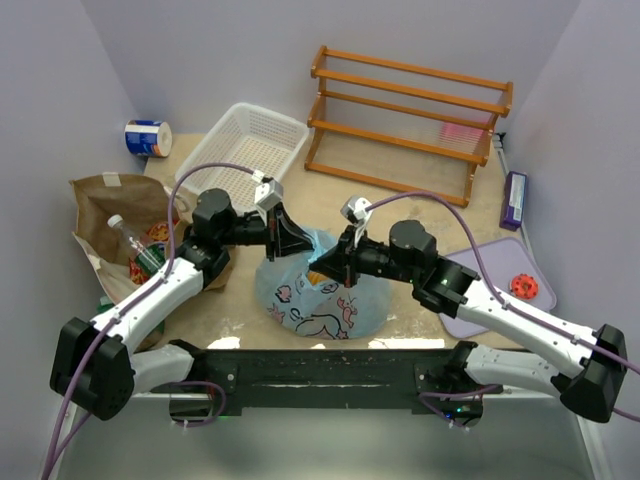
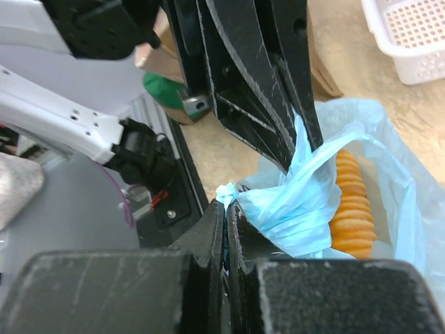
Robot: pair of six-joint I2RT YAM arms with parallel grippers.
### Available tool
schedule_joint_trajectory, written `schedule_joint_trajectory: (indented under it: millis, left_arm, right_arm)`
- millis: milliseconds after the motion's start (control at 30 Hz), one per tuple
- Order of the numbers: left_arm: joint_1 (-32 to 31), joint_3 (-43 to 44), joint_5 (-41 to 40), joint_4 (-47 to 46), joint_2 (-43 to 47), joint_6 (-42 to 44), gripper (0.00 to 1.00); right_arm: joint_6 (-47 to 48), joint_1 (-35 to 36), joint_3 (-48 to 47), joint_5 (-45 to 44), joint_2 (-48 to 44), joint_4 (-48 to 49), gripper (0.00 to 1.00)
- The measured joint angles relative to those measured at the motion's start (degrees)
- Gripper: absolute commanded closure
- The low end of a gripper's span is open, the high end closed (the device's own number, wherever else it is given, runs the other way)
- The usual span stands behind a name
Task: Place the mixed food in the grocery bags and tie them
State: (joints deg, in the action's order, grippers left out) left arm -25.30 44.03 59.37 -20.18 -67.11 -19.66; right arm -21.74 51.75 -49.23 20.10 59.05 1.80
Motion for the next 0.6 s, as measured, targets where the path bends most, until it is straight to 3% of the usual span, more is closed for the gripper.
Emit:
schedule_joint_trajectory:
  millis: [233,333,467,600]
  left_arm:
    - [0.07,-2.38,-0.96,0.42,0.39,-2.32,1.0]
    - [0.15,-2.84,-0.96,1.22,0.39,-2.49,0.96]
    - [0.2,-3.65,-1.01,1.42,0.74,-2.49,0.76]
    - [0.57,-3.78,-1.03,1.49,1.6,-2.45,0.63]
  right_arm:
    - [3.89,3.69,2.58,-9.46,1.84,-1.79,1.0]
    - [5.31,4.35,3.52,-11.13,2.19,-1.7,1.0]
    - [6.69,4.87,4.39,-11.61,1.95,-1.01,1.0]
    - [7.78,5.25,4.85,-11.56,1.95,-1.14,1.0]
